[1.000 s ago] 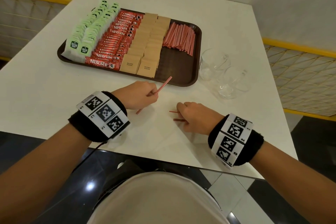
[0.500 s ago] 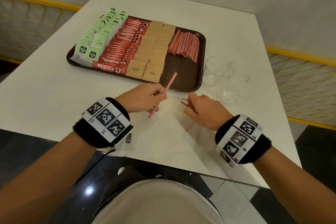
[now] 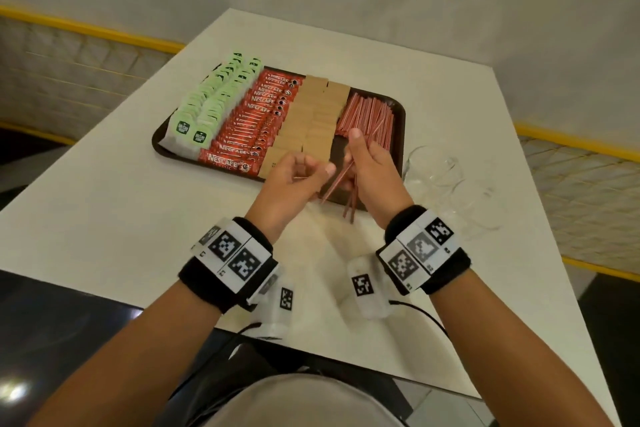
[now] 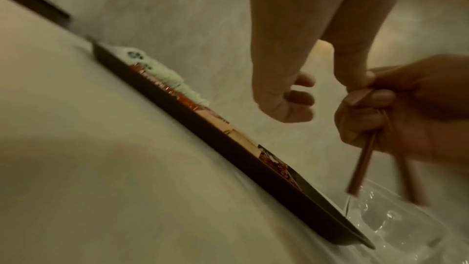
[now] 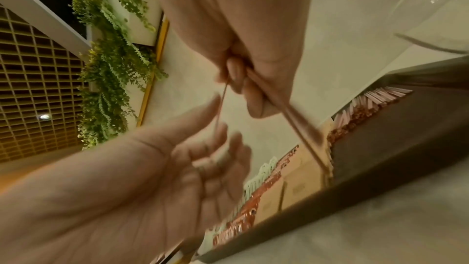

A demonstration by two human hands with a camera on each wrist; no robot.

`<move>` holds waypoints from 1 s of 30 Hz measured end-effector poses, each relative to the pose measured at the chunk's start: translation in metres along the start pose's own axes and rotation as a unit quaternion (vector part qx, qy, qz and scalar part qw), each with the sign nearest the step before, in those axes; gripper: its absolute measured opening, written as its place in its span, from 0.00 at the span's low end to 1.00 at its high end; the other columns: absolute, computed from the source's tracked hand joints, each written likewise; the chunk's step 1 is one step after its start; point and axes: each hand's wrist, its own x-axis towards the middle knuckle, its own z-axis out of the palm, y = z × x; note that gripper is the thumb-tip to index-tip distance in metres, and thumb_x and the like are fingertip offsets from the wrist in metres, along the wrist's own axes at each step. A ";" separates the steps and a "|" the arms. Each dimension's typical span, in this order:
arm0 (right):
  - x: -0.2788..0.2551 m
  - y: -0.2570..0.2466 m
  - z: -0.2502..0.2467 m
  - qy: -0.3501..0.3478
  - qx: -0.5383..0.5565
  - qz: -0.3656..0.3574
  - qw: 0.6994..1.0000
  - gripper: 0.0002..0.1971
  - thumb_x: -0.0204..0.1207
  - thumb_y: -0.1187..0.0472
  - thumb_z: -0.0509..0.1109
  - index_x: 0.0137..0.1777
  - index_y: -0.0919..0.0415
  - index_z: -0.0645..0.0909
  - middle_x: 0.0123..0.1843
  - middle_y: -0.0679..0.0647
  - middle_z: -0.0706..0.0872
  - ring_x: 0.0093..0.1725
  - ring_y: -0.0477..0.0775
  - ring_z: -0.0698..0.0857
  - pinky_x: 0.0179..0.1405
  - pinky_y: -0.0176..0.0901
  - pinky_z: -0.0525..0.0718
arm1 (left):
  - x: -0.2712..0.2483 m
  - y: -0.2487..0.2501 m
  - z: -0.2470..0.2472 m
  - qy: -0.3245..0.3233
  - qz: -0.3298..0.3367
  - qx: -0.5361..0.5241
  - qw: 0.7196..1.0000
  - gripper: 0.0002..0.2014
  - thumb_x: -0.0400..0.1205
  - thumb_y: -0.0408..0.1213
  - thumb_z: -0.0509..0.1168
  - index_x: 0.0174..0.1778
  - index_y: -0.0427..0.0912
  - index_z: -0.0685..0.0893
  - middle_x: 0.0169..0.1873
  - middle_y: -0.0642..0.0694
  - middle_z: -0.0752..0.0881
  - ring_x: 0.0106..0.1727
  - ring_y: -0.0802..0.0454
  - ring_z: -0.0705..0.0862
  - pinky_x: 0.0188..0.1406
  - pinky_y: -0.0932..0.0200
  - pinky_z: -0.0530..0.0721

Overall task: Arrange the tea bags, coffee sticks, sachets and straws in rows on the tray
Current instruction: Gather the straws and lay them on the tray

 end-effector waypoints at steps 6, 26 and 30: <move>0.028 -0.019 0.028 -0.032 0.098 -0.036 0.994 0.19 0.87 0.54 0.51 0.35 0.59 0.71 0.35 0.54 0.79 0.41 0.52 0.82 0.41 0.44 0.82 | 0.018 0.003 -0.018 -0.086 -0.243 -0.223 0.940 0.27 0.84 0.58 0.50 0.55 0.34 0.78 0.46 0.36 0.85 0.50 0.41 0.85 0.53 0.46 0.83; 0.062 -0.007 0.086 0.009 0.087 -0.156 0.984 0.22 0.83 0.74 0.53 0.67 0.47 0.58 0.39 0.55 0.79 0.33 0.44 0.82 0.35 0.38 0.83 | 0.055 0.015 -0.064 -0.124 -0.255 -0.364 0.887 0.15 0.88 0.36 0.50 0.48 0.32 0.79 0.34 0.37 0.89 0.37 0.46 0.89 0.41 0.50 0.88; 0.068 -0.003 0.086 0.011 0.165 -0.088 0.982 0.29 0.84 0.74 0.51 0.75 0.45 0.51 0.39 0.56 0.82 0.33 0.46 0.83 0.35 0.38 0.83 | 0.067 0.022 -0.067 -0.147 -0.248 -0.331 0.899 0.15 0.88 0.37 0.50 0.48 0.34 0.80 0.39 0.37 0.87 0.46 0.45 0.86 0.46 0.49 0.87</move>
